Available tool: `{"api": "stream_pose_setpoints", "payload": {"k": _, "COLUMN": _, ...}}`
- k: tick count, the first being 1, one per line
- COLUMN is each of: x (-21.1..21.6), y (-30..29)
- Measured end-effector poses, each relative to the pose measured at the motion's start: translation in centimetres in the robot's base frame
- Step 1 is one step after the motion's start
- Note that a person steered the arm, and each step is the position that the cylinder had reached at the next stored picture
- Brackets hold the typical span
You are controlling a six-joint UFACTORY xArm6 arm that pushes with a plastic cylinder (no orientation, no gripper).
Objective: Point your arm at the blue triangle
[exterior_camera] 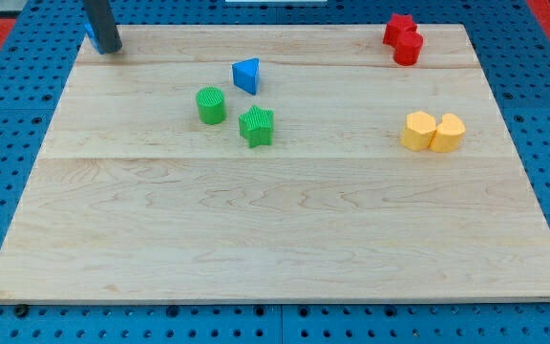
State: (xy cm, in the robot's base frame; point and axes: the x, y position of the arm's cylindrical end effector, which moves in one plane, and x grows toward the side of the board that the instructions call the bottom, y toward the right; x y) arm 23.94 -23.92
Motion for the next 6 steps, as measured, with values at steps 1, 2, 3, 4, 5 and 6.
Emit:
{"api": "stream_pose_setpoints", "payload": {"k": 1, "x": 0.0, "y": 1.5}}
{"api": "stream_pose_setpoints", "payload": {"k": 2, "x": 0.0, "y": 6.9}}
{"api": "stream_pose_setpoints", "payload": {"k": 3, "x": 0.0, "y": 13.3}}
{"api": "stream_pose_setpoints", "payload": {"k": 4, "x": 0.4, "y": 20.0}}
{"api": "stream_pose_setpoints", "payload": {"k": 5, "x": 2.5, "y": 24.0}}
{"api": "stream_pose_setpoints", "payload": {"k": 6, "x": 5.6, "y": 24.0}}
